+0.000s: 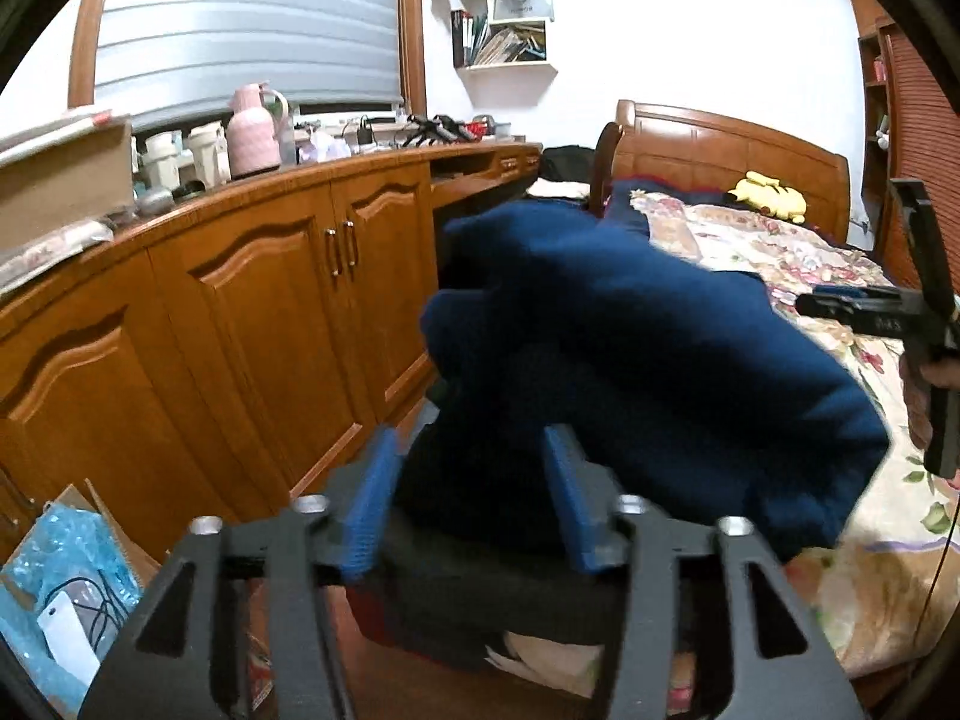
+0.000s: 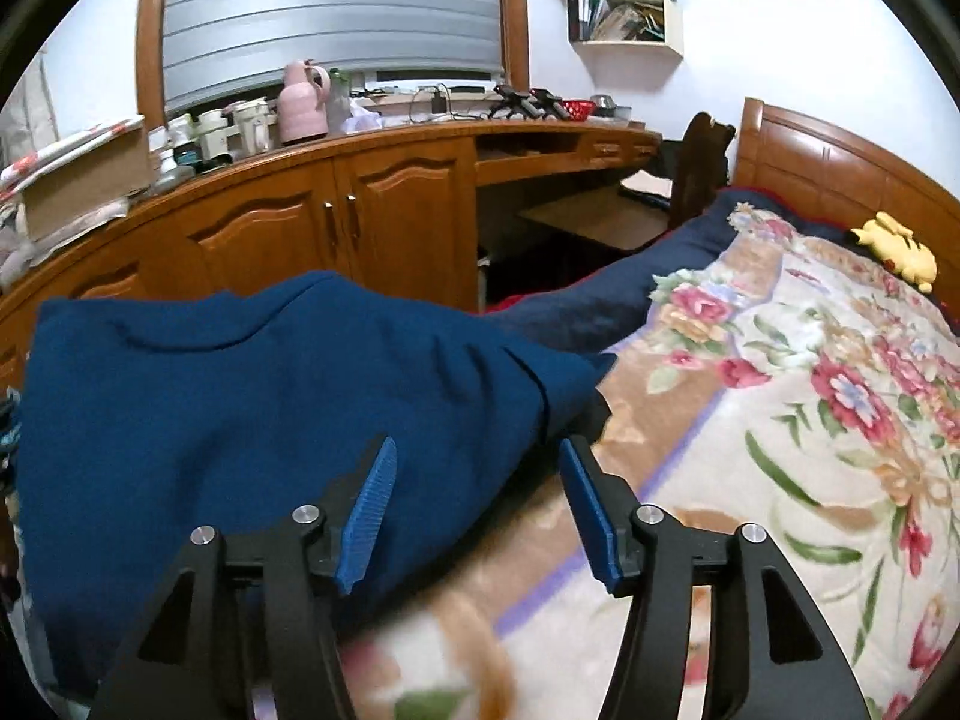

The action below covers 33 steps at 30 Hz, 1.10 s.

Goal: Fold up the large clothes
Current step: 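Lift the jacket bundle with both tools and carry it toward the desk, then lower the bundle beside the bed and open both tools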

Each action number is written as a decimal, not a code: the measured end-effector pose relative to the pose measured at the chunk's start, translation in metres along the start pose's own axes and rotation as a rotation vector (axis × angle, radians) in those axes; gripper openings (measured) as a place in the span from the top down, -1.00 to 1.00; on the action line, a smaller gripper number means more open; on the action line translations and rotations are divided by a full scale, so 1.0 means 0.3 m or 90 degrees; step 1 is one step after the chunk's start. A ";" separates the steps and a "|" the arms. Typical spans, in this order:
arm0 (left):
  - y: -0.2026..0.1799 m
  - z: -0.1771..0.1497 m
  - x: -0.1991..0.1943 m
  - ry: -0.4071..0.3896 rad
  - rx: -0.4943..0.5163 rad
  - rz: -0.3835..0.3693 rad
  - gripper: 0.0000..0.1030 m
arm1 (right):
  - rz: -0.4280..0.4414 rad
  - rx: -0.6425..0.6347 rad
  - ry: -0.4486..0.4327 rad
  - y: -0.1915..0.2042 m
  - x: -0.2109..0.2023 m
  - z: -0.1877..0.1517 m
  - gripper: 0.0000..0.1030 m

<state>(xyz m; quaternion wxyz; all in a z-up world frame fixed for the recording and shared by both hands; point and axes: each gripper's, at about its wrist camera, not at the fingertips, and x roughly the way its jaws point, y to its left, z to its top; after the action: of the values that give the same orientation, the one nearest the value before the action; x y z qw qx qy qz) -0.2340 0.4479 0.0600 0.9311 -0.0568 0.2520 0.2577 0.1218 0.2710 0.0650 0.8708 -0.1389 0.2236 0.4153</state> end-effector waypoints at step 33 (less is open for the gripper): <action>-0.861 -0.148 -0.147 -0.033 0.112 -0.197 -0.69 | -0.102 0.052 -0.050 -0.142 -0.663 -0.564 -0.59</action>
<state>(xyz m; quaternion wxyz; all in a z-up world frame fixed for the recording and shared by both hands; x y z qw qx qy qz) -0.1547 0.1952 0.0372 0.9671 -0.0070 0.2379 0.0897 -0.0017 0.0408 0.0221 0.9141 -0.1048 0.1944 0.3399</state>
